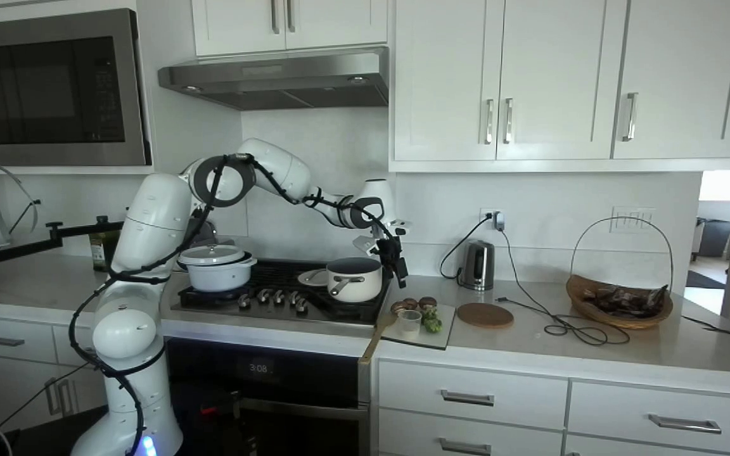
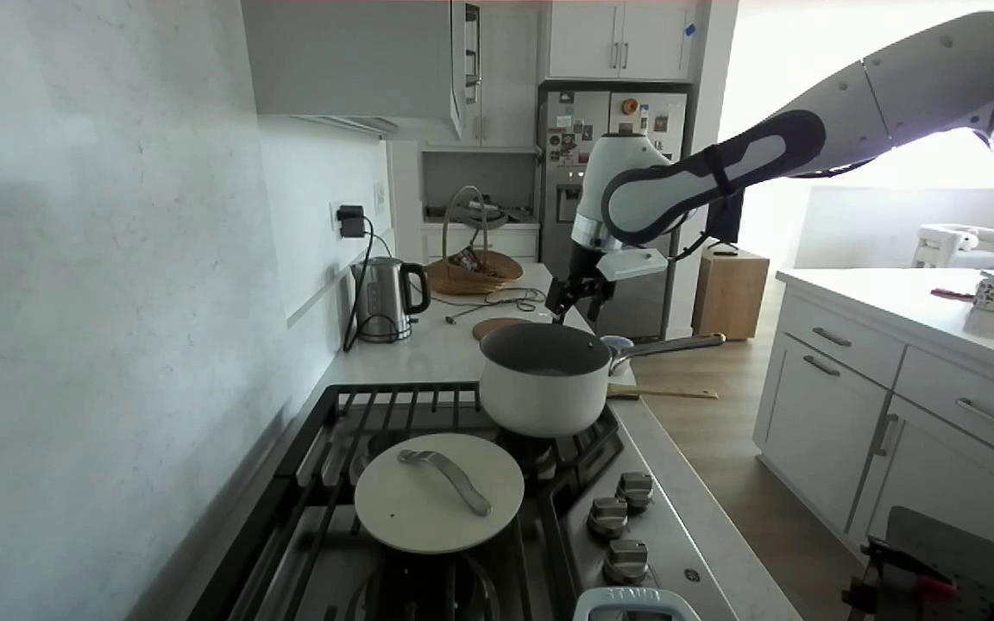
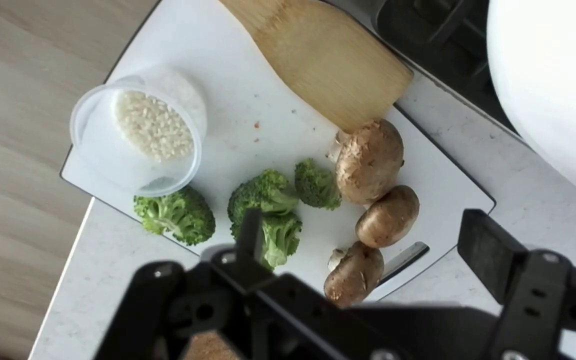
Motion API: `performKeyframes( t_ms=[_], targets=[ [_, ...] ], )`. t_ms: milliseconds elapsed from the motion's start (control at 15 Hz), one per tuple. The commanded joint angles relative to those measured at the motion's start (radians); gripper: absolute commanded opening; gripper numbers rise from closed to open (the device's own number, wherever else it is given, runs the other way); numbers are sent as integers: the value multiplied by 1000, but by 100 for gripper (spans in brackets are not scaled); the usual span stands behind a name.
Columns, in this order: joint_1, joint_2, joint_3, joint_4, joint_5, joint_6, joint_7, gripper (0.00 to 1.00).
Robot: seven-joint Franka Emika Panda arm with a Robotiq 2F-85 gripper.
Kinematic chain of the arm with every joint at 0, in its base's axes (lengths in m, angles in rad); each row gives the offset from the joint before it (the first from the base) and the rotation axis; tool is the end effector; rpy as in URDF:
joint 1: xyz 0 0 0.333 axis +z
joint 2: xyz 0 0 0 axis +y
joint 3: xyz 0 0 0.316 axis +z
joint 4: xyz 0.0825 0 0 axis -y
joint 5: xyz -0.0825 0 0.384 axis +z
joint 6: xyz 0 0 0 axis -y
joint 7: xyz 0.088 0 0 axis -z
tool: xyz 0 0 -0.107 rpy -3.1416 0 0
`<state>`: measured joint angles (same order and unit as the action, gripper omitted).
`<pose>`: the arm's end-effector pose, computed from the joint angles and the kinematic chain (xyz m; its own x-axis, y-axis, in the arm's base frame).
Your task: Move one of the objects from the board in the pot
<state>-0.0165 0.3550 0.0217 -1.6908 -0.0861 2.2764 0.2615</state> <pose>0.6766 -0.0001 0.4144 0.9503 -0.2018 0.2370 -0.2097 -0.9777 0.0080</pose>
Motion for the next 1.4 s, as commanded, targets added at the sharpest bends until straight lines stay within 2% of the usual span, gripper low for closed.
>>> performKeyframes(
  t_ms=[0,400,1000,1333],
  targets=[
    [14,29,-20,35,39,-27,-11,100],
    [33,68,-25,59,79,-28,47,100],
    [82,125,-60,118,66,-32,188,100],
    [94,155,-89,157,53,-87,237,100]
  ],
)
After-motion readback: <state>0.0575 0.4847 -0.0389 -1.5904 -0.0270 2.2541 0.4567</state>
